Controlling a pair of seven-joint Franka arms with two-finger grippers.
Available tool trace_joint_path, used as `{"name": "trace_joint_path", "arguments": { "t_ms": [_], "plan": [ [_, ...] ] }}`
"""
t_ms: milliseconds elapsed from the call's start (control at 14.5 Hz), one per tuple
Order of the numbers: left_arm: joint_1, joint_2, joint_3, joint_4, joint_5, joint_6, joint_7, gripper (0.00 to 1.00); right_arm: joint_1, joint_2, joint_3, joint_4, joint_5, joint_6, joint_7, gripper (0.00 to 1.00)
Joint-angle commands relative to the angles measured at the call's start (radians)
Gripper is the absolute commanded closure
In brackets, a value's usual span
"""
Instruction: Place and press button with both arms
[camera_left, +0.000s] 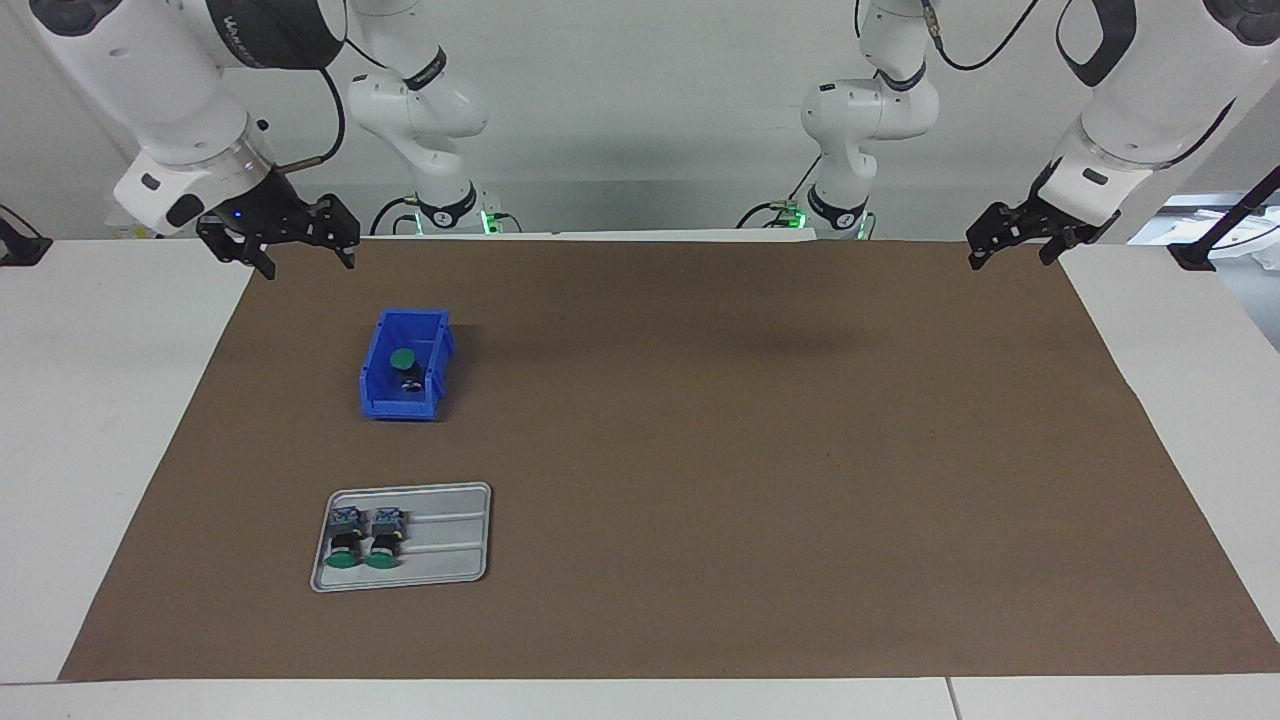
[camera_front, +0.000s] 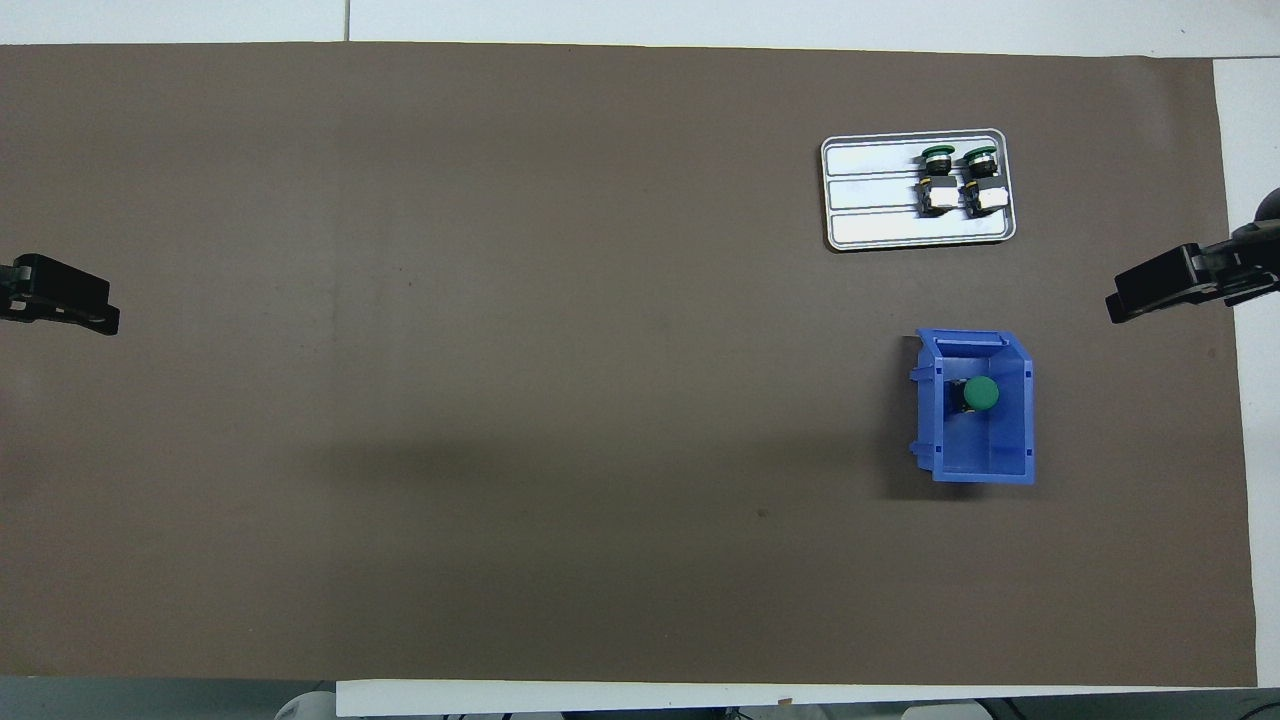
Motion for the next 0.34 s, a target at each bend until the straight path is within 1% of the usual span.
{"name": "trace_joint_path", "arguments": {
  "t_ms": [0, 275],
  "plan": [
    [0.017, -0.007, -0.012, 0.023, 0.013, -0.012, 0.009, 0.0, 0.047, -0.056, -0.063, -0.072, -0.012, 0.032, 0.013, 0.0],
    [0.02, -0.009, -0.01, 0.02, 0.014, -0.011, 0.014, 0.0, 0.061, -0.051, -0.066, -0.069, -0.013, 0.032, 0.02, 0.0]
  ]
}}
